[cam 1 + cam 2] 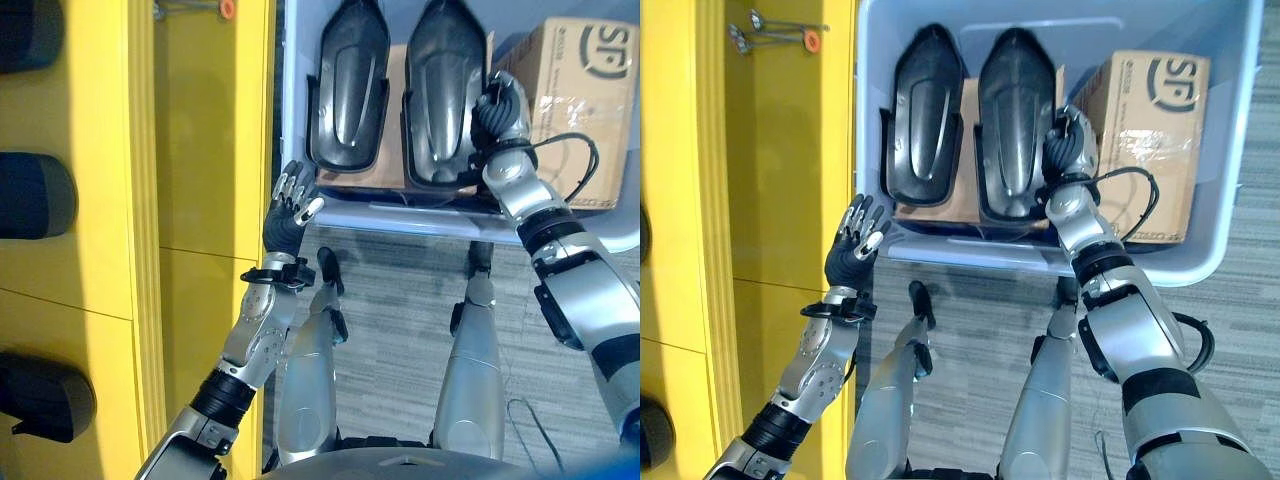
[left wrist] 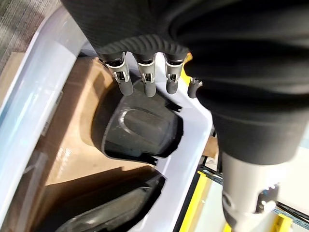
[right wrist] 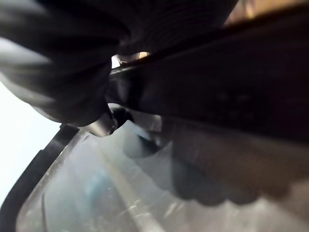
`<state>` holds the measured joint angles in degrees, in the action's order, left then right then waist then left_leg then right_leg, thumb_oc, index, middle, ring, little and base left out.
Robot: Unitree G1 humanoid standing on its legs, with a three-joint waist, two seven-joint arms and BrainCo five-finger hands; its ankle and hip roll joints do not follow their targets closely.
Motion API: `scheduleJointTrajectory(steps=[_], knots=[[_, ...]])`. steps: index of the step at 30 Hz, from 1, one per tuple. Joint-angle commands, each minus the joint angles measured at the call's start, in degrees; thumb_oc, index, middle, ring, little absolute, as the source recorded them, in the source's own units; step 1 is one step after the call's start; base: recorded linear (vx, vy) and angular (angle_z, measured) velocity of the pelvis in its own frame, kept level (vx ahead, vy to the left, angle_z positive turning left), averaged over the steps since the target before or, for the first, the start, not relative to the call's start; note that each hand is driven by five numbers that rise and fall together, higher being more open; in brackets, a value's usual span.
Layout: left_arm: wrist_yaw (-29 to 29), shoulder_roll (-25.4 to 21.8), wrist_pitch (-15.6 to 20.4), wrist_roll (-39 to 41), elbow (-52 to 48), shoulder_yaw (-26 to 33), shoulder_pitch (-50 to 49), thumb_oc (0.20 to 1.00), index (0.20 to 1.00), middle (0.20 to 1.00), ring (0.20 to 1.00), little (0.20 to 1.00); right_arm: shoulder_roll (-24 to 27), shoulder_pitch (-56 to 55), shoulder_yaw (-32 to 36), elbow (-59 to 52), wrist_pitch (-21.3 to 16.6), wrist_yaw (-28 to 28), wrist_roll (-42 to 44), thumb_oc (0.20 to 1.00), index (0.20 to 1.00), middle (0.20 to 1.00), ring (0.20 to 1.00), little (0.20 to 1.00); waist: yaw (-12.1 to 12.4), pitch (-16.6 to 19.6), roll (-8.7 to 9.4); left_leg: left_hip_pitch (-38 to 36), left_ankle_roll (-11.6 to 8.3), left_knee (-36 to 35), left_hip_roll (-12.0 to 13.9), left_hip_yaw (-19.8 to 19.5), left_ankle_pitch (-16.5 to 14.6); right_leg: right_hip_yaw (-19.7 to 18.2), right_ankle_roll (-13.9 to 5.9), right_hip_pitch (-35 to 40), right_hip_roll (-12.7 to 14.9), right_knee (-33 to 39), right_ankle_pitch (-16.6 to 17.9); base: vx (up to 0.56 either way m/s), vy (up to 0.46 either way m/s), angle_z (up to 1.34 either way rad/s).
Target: Move parts from the plastic box to the shelf.
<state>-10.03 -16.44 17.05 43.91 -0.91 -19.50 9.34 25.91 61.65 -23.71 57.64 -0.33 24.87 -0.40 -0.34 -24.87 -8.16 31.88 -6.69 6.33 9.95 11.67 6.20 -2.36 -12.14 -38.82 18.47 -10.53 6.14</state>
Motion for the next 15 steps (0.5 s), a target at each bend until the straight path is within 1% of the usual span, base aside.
scheduleJointTrajectory(steps=[1, 2, 6, 7, 8, 9, 11, 12, 15], knots=[[1.7, -3.0, 1.9, 0.5, -2.3, 2.1, 1.1, 1.000, 1.000, 1.000, 1.000, 1.000, -1.7, -0.3, -2.0, -3.1, -1.6, -1.1, -2.0, 0.200, 0.200, 0.200, 0.200, 0.200, 2.1, -1.1, 3.43, -4.6, 0.33, -0.1, -2.9, -2.9, -3.6, 1.4, 2.50, 3.9, -3.6, 2.3, 3.7, 0.03, -0.010, 0.02], [1.8, -3.1, 1.9, 0.5, -1.9, 2.4, 0.9, 1.000, 1.000, 1.000, 1.000, 1.000, -1.5, -0.5, -1.8, -3.9, -1.6, -1.1, -1.9, 0.200, 0.200, 0.200, 0.200, 0.200, 2.1, -0.9, 3.54, -5.3, 0.36, -0.2, -2.8, -2.9, -3.7, 1.4, 2.47, 4.6, -3.5, 2.4, 3.7, 0.05, -0.018, 0.02], [2.2, -3.4, 1.6, 0.2, -1.1, 3.6, -1.0, 1.000, 1.000, 1.000, 1.000, 1.000, 1.3, -3.0, 0.9, -15.3, -2.1, 0.2, -2.8, 0.200, 0.200, 0.200, 0.200, 0.200, 2.0, 1.0, 4.57, -9.7, 0.17, -2.0, -2.1, -2.7, -3.2, 1.7, 2.32, 8.5, -3.7, 3.5, 3.8, 0.05, -0.037, 0.00], [2.4, -3.6, 1.4, -0.1, -0.5, 4.7, -2.0, 1.000, 1.000, 1.000, 1.000, 1.000, 2.5, -5.2, 3.1, -23.0, -2.8, 0.7, -3.2, 0.200, 0.200, 0.200, 0.200, 0.200, 1.7, 1.9, 5.16, -12.4, -0.01, -2.5, -1.5, -2.3, -3.5, 2.0, 2.17, 10.8, -4.0, 3.8, 3.3, 0.05, -0.053, 0.00], [2.4, -3.6, 1.4, -0.1, -0.5, 4.8, -2.0, 1.000, 1.000, 1.000, 1.000, 1.000, 2.5, -5.3, 3.2, -23.2, -2.8, 0.7, -3.2, 0.200, 0.200, 0.200, 0.200, 0.200, 1.8, 2.0, 5.24, -12.3, 0.00, -2.6, -1.5, -2.2, -3.2, 1.9, 2.20, 10.7, -3.9, 4.0, 3.6, 0.09, -0.069, -0.06], [2.5, -3.6, 1.1, -0.4, 0.3, 5.8, -2.9, 1.000, 1.000, 1.000, 1.000, 1.000, 2.9, -8.1, 5.2, -29.5, -3.4, 0.9, -4.7, 0.200, 0.200, 0.200, 0.200, 0.200, 1.6, 3.3, 5.62, -14.3, -0.08, -3.4, -1.0, -2.1, -3.1, 2.0, 2.04, 12.4, -4.2, 4.4, 3.4, 0.06, -0.043, -0.05], [2.7, -3.5, 0.7, -0.8, 0.9, 6.8, -4.2, 1.000, 1.000, 1.000, 1.000, 1.000, 2.3, -11.4, 7.4, -35.6, -4.5, 0.7, -4.4, 0.200, 0.200, 0.200, 0.200, 0.200, 1.6, 4.9, 5.98, -16.7, -0.23, -4.4, -0.7, -1.8, -2.9, 2.1, 1.90, 14.6, -4.2, 5.2, 3.1, 0.07, -0.053, -0.06], [2.7, -3.5, 0.7, -0.8, 0.9, 6.8, -4.2, 1.000, 1.000, 1.000, 1.000, 1.000, 2.3, -11.6, 7.5, -35.7, -4.5, 0.6, -4.4, 0.200, 0.200, 0.200, 0.200, 0.200, 1.6, 4.9, 6.00, -16.8, -0.23, -4.5, -0.7, -1.7, -2.9, 2.1, 1.90, 14.7, -4.2, 5.2, 3.2, 0.03, -0.042, -0.07], [3.3, -3.5, 0.0, -1.5, 1.5, 7.8, -5.6, 1.000, 1.000, 1.000, 1.000, 1.000, 0.1, -15.8, 9.7, -42.6, -7.2, -0.1, -1.2, 0.200, 0.200, 0.200, 0.200, 0.200, 1.3, 6.8, 6.20, -19.6, -0.45, -6.0, -0.4, -1.3, -2.3, 2.3, 1.71, 17.0, -4.2, 6.1, 3.1, 0.05, -0.042, -0.05]])
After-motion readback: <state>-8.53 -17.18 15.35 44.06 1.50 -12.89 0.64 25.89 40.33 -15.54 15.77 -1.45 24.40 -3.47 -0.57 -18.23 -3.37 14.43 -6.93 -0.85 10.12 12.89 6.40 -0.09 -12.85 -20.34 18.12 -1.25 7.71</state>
